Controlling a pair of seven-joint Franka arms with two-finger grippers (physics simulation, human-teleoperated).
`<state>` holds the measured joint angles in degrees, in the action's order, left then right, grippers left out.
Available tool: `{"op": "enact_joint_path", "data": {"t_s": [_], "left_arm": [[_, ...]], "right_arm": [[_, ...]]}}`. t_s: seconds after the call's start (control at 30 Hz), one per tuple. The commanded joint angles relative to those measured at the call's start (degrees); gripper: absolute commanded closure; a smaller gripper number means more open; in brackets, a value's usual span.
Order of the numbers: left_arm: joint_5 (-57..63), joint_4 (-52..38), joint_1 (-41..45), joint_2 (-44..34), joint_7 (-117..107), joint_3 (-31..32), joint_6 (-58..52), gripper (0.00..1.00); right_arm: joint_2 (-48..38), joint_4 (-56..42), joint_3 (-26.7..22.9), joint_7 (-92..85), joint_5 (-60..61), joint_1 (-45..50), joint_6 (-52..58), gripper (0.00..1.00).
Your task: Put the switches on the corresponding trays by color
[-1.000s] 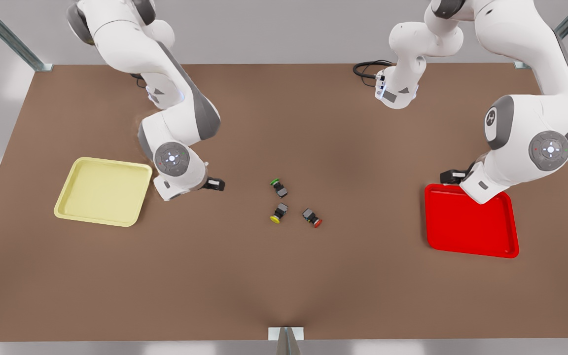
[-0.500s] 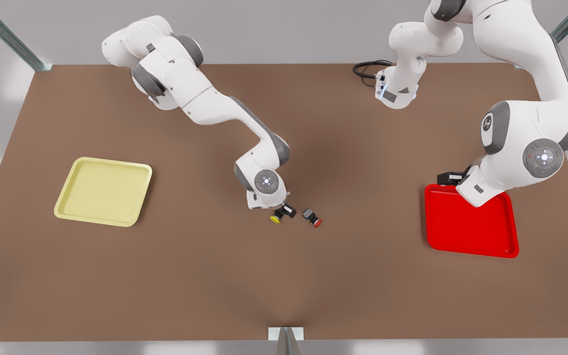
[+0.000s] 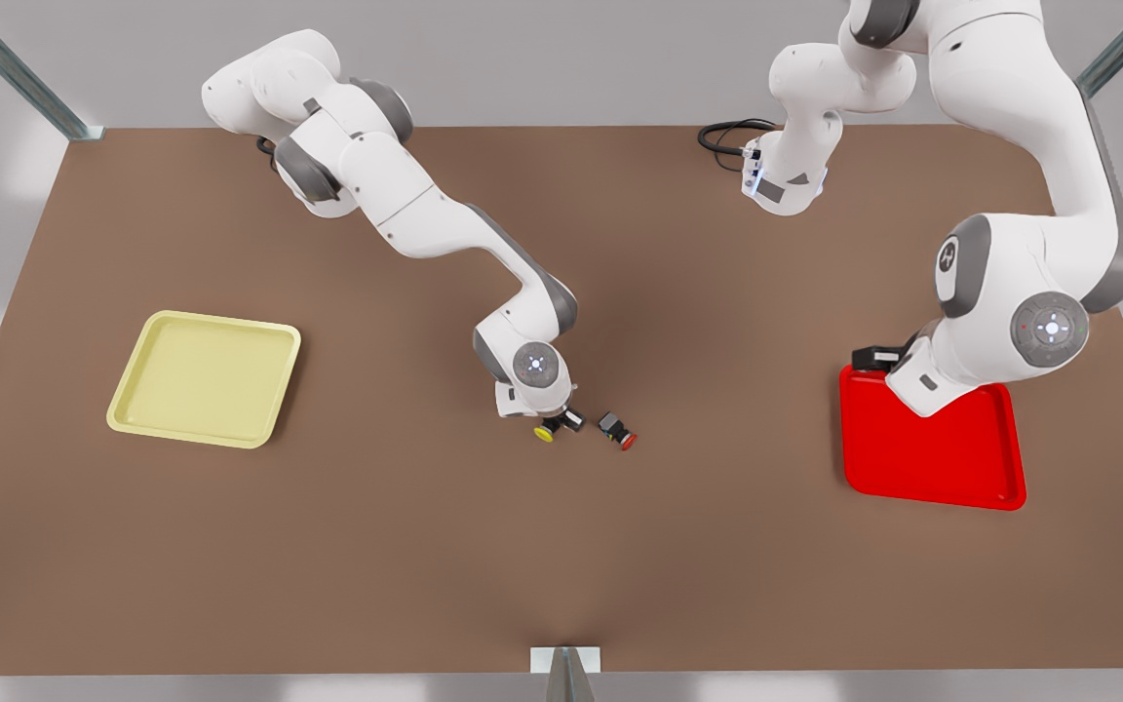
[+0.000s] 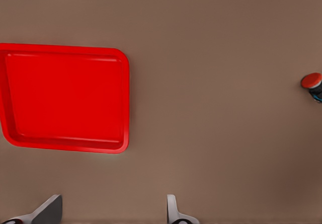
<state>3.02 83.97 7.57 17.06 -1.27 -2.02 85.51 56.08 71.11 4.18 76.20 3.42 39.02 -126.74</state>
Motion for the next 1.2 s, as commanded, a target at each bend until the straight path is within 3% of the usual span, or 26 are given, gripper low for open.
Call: {"op": "enact_joint_path", "data": {"t_s": [0.0,0.4,0.73,0.8,0.93,1.07,1.17], "left_arm": [[0.0,0.1,0.1,0.1,0.0,0.4,0.1,0.0],[-0.2,-0.7,3.9,4.5,-13.7,7.1,1.8,0.0],[-0.1,-4.9,7.5,13.1,-35.7,12.0,6.8,0.0],[0.0,-5.0,7.9,13.5,-36.6,12.0,6.9,0.0],[0.0,-5.6,9.5,15.1,-40.1,12.1,8.8,0.0],[0.0,-13.0,15.5,21.9,-51.3,11.4,8.9,0.0],[-0.1,-16.0,17.6,25.4,-56.7,11.3,10.3,0.0]], "right_arm": [[0.0,0.0,0.0,0.0,0.0,0.0,0.0,0.47],[0.0,0.0,0.3,-0.2,0.2,0.0,0.1,0.46],[-1.4,0.0,0.1,-1.1,0.2,-0.9,0.2,0.47],[-6.6,2.6,0.0,-7.4,0.2,-6.2,0.6,0.47],[-24.8,26.4,0.7,-36.3,-0.2,-23.2,1.0,0.46],[-37.8,43.6,0.7,-58.3,-2.5,-38.6,0.8,0.46],[-43.3,48.3,0.8,-76.4,-8.1,-52.6,3.1,0.46]]}}
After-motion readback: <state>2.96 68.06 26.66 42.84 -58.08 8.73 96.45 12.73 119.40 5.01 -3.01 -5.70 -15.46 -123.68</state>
